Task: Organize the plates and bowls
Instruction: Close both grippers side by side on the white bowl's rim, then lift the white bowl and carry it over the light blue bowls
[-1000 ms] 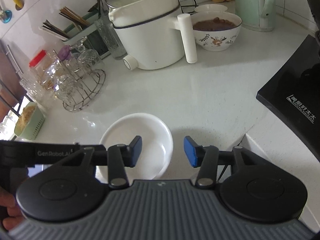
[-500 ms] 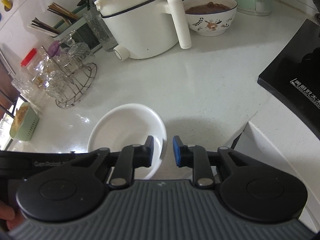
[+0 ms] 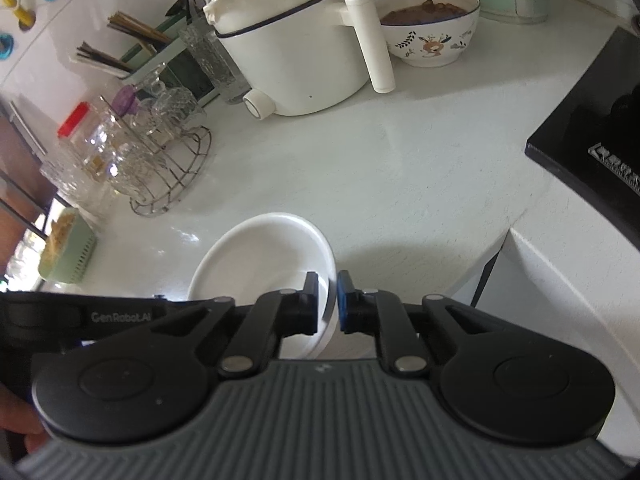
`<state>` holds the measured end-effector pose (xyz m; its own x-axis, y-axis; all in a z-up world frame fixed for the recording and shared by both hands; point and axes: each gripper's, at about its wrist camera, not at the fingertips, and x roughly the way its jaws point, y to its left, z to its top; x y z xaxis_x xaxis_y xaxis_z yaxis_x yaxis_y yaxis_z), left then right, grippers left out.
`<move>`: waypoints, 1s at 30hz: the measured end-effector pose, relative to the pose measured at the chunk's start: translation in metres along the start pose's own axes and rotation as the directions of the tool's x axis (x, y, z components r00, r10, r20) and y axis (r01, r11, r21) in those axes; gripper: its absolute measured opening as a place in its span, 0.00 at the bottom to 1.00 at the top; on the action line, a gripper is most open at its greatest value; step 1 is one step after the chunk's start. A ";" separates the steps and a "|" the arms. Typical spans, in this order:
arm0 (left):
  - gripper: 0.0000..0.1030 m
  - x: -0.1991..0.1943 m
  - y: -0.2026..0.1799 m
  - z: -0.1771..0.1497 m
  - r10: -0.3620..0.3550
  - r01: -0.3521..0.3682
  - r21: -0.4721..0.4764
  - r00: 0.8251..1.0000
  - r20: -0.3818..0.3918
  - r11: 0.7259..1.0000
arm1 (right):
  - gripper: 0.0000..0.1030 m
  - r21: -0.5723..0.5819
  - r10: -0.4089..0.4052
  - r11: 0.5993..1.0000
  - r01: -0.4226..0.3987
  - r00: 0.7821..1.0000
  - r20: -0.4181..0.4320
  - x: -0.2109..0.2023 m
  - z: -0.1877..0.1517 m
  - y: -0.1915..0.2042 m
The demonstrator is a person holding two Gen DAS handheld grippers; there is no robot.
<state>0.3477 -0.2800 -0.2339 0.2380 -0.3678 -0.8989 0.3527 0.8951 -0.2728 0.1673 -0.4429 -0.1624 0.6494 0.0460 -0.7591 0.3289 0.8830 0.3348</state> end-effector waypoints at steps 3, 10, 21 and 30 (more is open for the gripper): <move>0.10 -0.009 0.000 -0.003 -0.005 0.005 -0.007 1.000 0.001 1.000 | 0.12 0.013 0.018 1.000 -0.018 1.000 0.000 -0.008 0.000 0.002; 0.11 -0.044 0.001 -0.020 -0.031 0.033 -0.046 0.999 0.025 0.998 | 0.12 0.049 0.061 0.997 -0.062 0.998 0.007 -0.039 -0.007 0.008; 0.11 -0.090 0.025 -0.034 -0.076 0.086 -0.121 0.993 0.087 0.989 | 0.14 0.028 0.113 0.993 -0.113 0.993 -0.015 -0.057 -0.008 0.032; 0.11 -0.114 0.050 -0.046 -0.091 0.095 -0.073 0.994 0.061 0.993 | 0.15 0.063 0.146 0.988 -0.142 0.988 -0.059 -0.064 -0.016 0.053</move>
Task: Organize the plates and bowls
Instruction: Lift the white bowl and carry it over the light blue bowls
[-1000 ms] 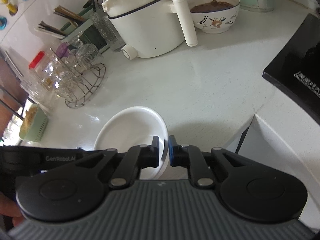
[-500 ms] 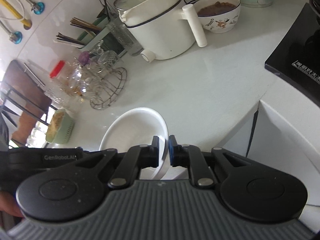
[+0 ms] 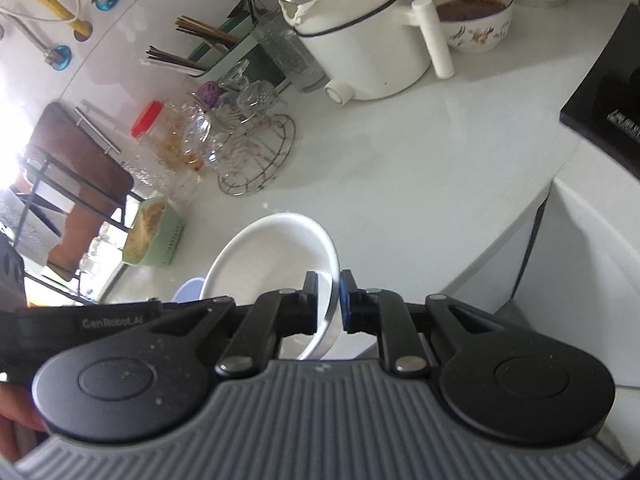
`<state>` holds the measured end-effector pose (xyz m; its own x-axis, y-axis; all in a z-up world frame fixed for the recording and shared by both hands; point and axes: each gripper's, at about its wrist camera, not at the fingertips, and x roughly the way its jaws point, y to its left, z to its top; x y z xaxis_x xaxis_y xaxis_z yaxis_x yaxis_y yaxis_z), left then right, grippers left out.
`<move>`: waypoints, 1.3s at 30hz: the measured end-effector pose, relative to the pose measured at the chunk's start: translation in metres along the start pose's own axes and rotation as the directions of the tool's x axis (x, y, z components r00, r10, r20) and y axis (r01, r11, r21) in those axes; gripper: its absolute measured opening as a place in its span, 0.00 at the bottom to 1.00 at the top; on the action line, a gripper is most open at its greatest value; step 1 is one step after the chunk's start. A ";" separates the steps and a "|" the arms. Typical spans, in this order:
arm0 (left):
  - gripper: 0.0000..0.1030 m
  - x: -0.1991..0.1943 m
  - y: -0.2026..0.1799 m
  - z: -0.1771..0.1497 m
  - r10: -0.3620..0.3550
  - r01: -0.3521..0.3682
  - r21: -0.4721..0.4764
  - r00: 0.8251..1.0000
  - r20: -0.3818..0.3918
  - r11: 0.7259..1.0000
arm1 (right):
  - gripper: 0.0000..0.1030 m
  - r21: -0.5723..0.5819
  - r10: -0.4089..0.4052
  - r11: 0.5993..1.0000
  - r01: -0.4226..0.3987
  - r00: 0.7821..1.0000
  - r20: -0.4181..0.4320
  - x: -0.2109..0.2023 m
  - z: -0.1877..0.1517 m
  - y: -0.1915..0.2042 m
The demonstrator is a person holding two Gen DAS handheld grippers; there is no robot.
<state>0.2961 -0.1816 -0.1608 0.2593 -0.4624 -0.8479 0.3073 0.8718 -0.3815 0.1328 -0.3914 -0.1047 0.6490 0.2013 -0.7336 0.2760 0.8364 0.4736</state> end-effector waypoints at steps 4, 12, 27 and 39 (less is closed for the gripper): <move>0.11 -0.012 0.012 0.000 -0.026 0.026 -0.026 1.000 0.018 0.999 | 0.14 0.012 0.006 1.000 -0.006 1.000 -0.008 0.002 -0.003 0.009; 0.11 -0.036 0.025 0.007 -0.034 0.035 -0.026 0.998 0.052 0.999 | 0.14 0.014 0.033 0.999 -0.033 0.999 -0.006 0.000 0.002 0.029; 0.12 -0.070 0.064 0.018 -0.042 0.055 -0.091 0.989 0.139 0.994 | 0.14 -0.054 0.083 0.995 -0.084 0.996 -0.020 0.009 0.013 0.075; 0.12 -0.086 0.108 0.014 0.023 0.016 -0.179 0.976 0.217 0.984 | 0.14 -0.185 0.129 0.972 -0.143 0.988 -0.083 0.039 0.017 0.118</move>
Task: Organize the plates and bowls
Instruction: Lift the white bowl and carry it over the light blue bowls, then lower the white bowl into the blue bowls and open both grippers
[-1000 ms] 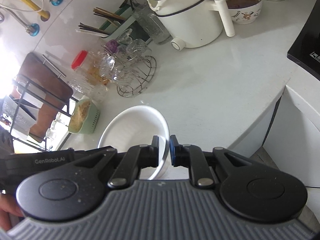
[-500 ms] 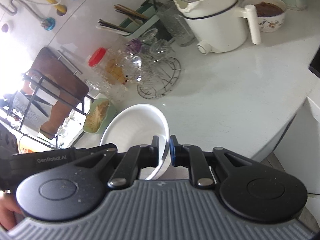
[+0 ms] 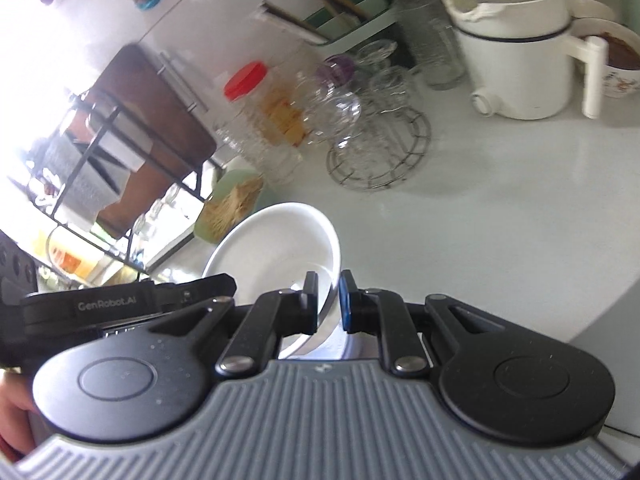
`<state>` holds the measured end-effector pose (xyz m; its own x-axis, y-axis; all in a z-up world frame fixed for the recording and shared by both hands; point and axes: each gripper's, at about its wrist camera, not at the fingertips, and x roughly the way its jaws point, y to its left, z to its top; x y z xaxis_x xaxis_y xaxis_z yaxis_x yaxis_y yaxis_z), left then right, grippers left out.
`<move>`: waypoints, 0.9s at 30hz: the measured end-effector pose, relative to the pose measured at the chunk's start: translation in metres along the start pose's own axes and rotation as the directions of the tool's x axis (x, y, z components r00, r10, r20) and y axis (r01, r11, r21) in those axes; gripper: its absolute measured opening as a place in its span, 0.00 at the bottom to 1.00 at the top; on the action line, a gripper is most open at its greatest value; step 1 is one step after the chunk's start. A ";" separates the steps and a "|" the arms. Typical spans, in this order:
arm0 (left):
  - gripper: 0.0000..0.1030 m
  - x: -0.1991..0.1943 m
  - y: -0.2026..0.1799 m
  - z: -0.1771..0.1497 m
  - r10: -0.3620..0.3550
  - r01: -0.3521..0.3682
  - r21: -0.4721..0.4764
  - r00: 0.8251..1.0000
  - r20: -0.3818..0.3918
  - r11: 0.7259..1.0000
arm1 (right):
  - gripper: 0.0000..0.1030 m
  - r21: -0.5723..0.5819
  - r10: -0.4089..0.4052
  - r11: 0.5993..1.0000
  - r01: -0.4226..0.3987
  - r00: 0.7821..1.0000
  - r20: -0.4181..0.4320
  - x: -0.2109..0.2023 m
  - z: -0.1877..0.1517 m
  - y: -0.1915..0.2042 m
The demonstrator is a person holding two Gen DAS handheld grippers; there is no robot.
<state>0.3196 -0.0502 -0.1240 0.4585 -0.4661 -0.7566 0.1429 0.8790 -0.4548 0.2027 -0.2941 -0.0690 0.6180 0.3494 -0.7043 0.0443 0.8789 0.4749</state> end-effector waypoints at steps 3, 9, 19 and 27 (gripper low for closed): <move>0.12 -0.001 0.013 -0.003 0.014 -0.014 -0.028 1.000 0.010 1.000 | 0.14 -0.026 0.009 1.000 -0.010 1.000 -0.021 0.010 0.000 0.007; 0.12 0.009 0.034 -0.009 0.043 -0.042 -0.101 0.999 0.009 0.994 | 0.14 -0.062 0.002 0.998 -0.007 0.997 -0.078 0.033 -0.005 0.013; 0.12 0.024 0.053 -0.024 0.098 -0.102 -0.134 0.995 -0.032 0.986 | 0.14 -0.133 -0.035 0.991 0.016 0.990 -0.138 0.059 -0.016 0.019; 0.12 0.030 0.065 -0.028 0.065 -0.073 -0.158 0.996 -0.053 0.985 | 0.15 -0.232 -0.075 0.971 0.054 0.994 -0.084 0.057 -0.016 0.023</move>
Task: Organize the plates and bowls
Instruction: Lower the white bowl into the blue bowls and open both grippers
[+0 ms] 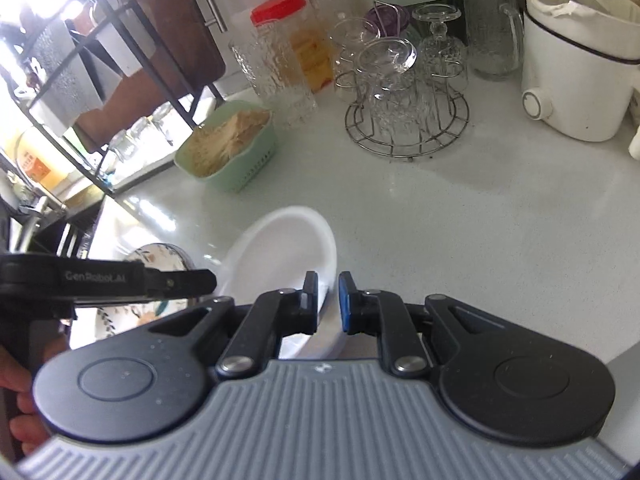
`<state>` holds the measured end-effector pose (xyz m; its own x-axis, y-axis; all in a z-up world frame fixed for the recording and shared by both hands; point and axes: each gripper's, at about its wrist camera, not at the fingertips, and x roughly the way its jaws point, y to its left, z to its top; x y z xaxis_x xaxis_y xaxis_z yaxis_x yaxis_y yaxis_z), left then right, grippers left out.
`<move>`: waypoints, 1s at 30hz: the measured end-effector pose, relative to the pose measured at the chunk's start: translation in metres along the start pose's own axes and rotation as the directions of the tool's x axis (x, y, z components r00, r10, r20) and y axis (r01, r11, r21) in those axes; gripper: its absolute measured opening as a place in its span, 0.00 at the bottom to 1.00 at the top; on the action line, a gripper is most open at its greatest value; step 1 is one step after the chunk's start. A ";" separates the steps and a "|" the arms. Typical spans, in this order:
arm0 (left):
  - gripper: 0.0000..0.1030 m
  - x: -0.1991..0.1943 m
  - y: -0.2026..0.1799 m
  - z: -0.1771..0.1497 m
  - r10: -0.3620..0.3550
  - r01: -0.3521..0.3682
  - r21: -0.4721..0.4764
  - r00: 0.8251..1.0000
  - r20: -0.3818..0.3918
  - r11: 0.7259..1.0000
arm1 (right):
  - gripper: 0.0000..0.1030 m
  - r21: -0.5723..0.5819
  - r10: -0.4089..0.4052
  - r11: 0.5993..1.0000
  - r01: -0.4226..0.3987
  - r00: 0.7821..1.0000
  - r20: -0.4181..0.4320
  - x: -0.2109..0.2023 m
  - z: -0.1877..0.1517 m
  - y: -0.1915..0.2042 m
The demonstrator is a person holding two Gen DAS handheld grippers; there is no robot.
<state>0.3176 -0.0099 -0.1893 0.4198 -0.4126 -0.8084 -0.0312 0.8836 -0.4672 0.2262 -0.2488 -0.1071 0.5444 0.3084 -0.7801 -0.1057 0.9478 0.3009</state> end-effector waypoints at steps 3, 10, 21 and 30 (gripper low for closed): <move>0.12 0.000 -0.002 0.002 0.015 -0.015 0.026 1.000 -0.012 1.000 | 0.20 0.022 -0.015 1.000 0.015 1.000 0.018 -0.002 0.002 -0.006; 0.31 0.001 0.000 0.005 0.042 -0.042 0.029 0.999 -0.014 0.999 | 0.51 0.140 0.024 0.990 -0.024 1.000 -0.001 0.013 -0.003 -0.027; 0.52 0.003 -0.003 0.002 0.062 -0.060 0.039 0.997 -0.036 0.997 | 0.36 0.358 0.152 0.928 -0.108 0.983 -0.099 0.058 -0.021 -0.052; 0.52 0.006 -0.004 -0.004 0.068 -0.066 0.039 0.996 -0.052 0.997 | 0.16 0.343 0.123 0.937 -0.070 0.983 -0.134 0.071 -0.022 -0.051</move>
<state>0.3169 -0.0166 -0.1940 0.3693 -0.3622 -0.8558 -0.0239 0.9169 -0.3984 0.2517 -0.2737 -0.1898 0.4108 0.4305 -0.8037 0.1479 0.8383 0.5247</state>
